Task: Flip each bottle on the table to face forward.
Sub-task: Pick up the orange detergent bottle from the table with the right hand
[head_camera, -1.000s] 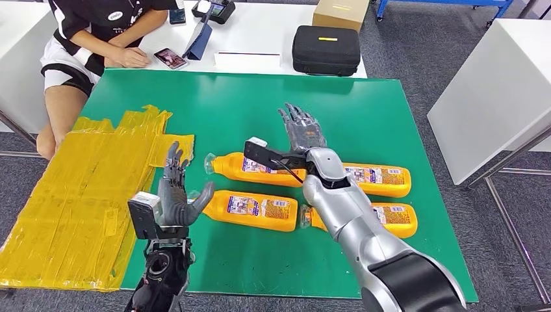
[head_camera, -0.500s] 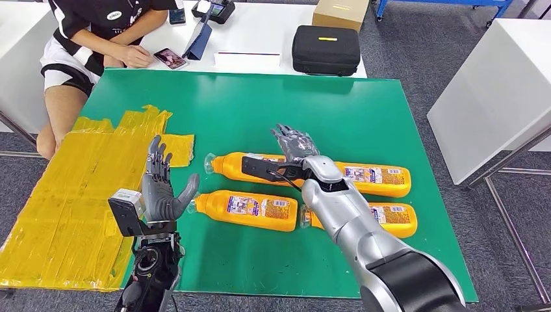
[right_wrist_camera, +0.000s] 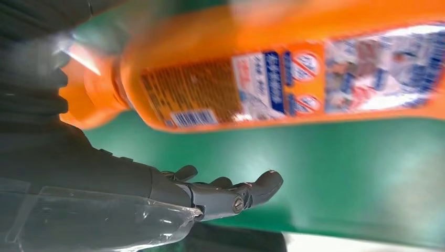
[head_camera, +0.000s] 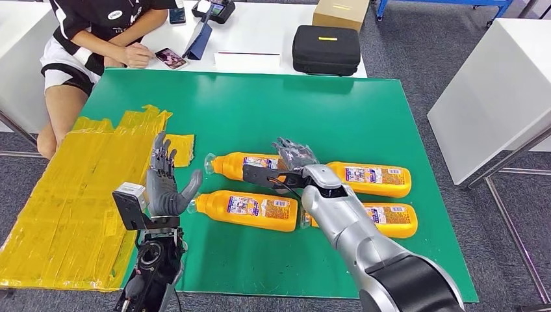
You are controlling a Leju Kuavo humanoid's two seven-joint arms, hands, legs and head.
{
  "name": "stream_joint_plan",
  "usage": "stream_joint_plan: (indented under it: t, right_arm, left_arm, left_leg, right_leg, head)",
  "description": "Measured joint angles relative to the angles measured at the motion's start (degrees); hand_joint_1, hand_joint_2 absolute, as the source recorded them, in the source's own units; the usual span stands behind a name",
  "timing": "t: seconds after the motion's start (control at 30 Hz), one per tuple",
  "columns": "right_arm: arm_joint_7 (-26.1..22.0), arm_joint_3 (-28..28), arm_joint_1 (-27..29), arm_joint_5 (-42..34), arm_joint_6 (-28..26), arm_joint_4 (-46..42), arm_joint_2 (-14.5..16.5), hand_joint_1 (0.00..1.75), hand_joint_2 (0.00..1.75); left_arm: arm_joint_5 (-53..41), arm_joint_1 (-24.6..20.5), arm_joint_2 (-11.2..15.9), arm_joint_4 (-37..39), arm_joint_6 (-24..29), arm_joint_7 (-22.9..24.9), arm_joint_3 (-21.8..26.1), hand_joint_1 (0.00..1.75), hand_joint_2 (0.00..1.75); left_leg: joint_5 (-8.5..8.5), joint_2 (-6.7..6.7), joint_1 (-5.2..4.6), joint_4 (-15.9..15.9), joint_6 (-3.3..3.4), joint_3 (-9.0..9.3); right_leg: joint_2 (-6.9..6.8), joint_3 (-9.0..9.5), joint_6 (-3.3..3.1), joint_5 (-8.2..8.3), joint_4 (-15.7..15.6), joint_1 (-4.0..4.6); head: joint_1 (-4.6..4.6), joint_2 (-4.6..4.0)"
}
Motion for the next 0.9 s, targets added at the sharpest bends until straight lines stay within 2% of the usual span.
stream_joint_plan:
  t: [0.3,0.77,0.83,0.9]
  right_arm:
    - [3.2,-1.2,1.8,-1.3,0.1,0.9,-1.7,0.0,1.75]
    - [4.4,-2.8,3.1,-2.4,-0.4,1.4,-2.4,0.03,1.75]
    - [4.4,-2.9,3.4,-2.5,-1.1,1.4,-2.4,0.42,1.75]
    - [4.1,-3.1,3.6,-2.4,-2.4,1.4,-2.4,1.13,1.75]
  left_arm:
    - [0.2,-1.0,-0.2,2.9,-0.6,0.0,-1.1,0.0,1.75]
    - [0.3,-1.2,-0.3,4.9,0.0,0.0,-2.1,0.0,1.75]
    - [0.4,-1.3,-0.3,5.1,0.0,0.0,-2.2,0.0,1.75]
    - [0.4,-1.3,-0.3,5.3,0.0,0.0,-2.3,0.0,1.75]
  left_leg:
    - [0.0,0.0,0.0,0.0,0.0,0.0]
    - [-0.01,0.0,0.0,0.0,0.0,0.0]
    - [-0.01,0.0,-0.01,0.0,0.0,0.0]
    - [-0.01,0.0,-0.01,0.0,0.0,0.0]
  right_leg:
    - [0.0,0.0,0.0,0.0,0.0,0.0]
    - [0.0,0.01,0.0,0.0,0.0,0.0]
    - [0.0,0.01,0.0,0.0,0.0,0.0]
    - [0.0,0.01,0.0,0.0,0.0,0.0]
  head:
    - [0.01,0.0]
    - [0.01,0.0]
    - [0.01,0.0]
    - [0.0,0.0]
